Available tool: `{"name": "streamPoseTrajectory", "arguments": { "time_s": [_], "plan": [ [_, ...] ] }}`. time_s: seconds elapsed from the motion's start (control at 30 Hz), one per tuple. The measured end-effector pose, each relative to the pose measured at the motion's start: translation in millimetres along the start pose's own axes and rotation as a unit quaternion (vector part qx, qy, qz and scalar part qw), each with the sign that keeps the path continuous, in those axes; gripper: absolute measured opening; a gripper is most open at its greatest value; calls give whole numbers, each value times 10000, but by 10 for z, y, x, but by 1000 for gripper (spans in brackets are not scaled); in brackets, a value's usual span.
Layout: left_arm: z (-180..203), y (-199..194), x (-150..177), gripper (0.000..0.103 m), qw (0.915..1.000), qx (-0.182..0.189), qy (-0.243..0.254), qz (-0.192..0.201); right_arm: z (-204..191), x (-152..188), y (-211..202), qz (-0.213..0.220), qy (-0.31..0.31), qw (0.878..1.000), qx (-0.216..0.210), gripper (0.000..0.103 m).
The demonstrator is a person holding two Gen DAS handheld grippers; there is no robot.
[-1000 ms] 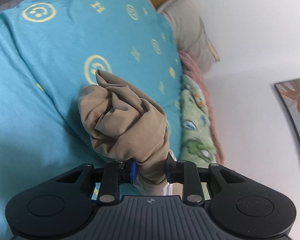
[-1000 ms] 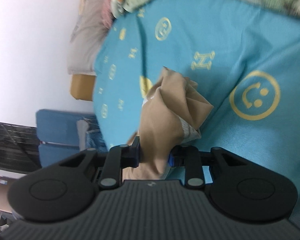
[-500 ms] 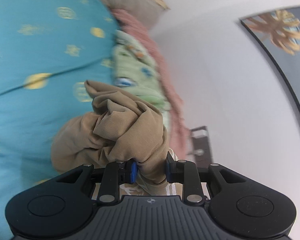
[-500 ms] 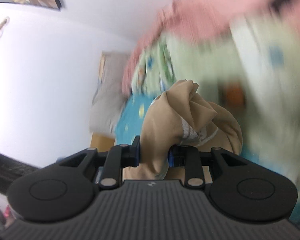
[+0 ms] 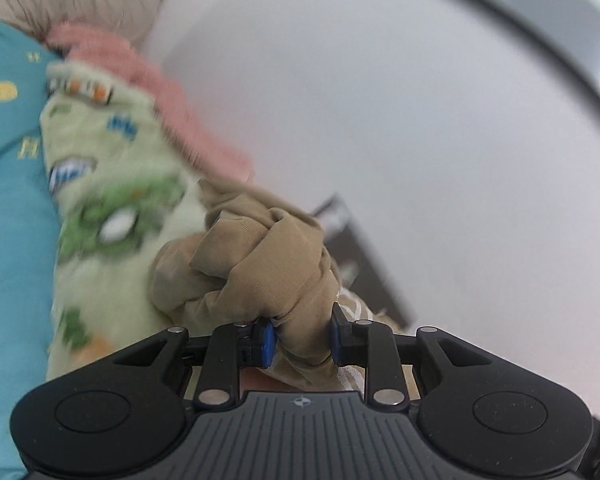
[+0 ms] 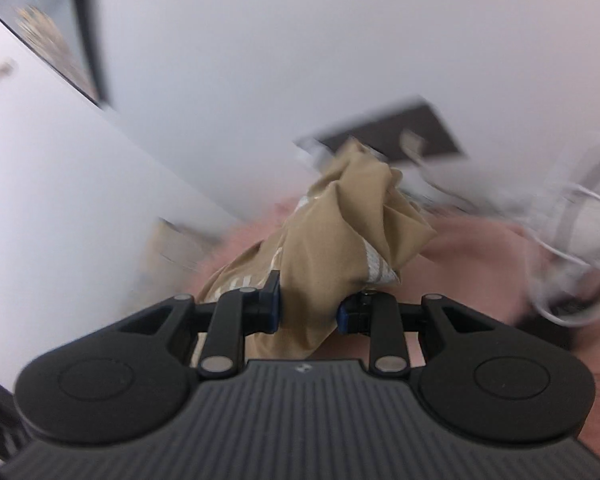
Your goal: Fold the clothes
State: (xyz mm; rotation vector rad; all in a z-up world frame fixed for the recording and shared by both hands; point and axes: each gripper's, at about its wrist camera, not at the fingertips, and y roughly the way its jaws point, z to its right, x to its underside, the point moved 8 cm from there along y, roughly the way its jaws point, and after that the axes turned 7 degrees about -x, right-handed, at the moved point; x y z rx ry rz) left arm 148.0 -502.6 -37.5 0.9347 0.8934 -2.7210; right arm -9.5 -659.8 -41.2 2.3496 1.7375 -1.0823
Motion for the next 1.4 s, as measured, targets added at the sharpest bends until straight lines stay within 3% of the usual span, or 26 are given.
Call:
{"name": "streamPoseTrajectory", "arguments": {
  "time_s": [0.1,0.17,0.27,0.37,0.47,0.5,0.53,0.57,0.63,0.67,0.77,0.93,1.03,1.4],
  "plan": [
    [-296,65,444,27,9991,-121,288,-296,500,403,-7,-388,311,9986,203,29],
    [-467,77,681,28,9976,-197,538,-400,683,630,-40,-435,394,9982,119,29],
    [-601,20,769,31,9951,-341,860,-357,735,808,-71,-316,305,9990,85,34],
    [-520,-120,744,35,9935,-449,988,-337,648,818,-138,-335,140,9985,409,41],
    [-358,-341,690,56,9885,-643,1341,-258,565,799,-268,-535,70,9963,662,43],
    [-303,-454,666,68,9866,-714,1457,-136,517,786,-365,-566,-13,9958,715,44],
    [-248,-568,642,81,9844,-785,1573,-13,463,770,-458,-586,-102,9954,745,52],
    [-190,-694,607,85,9823,-812,1683,141,394,750,-542,-579,-207,9956,712,72],
    [-53,-957,542,89,9780,-776,1895,405,217,701,-723,-489,-494,9958,595,101],
    [5,-1094,528,91,9756,-771,1996,493,112,675,-819,-416,-683,9954,533,103],
    [172,-1500,505,102,9667,-785,2310,777,-237,618,-1106,-125,-1393,9892,433,103],
    [382,-2093,561,103,9522,-882,2670,1190,-562,762,-1512,188,-2081,9776,256,103],
    [457,-2412,658,103,9510,-772,2691,1312,-737,870,-1751,355,-2449,9688,153,103],
    [582,-3186,1133,101,9262,-822,3209,1802,-1075,1413,-2463,823,-3354,9384,-88,103]
  ]
}}
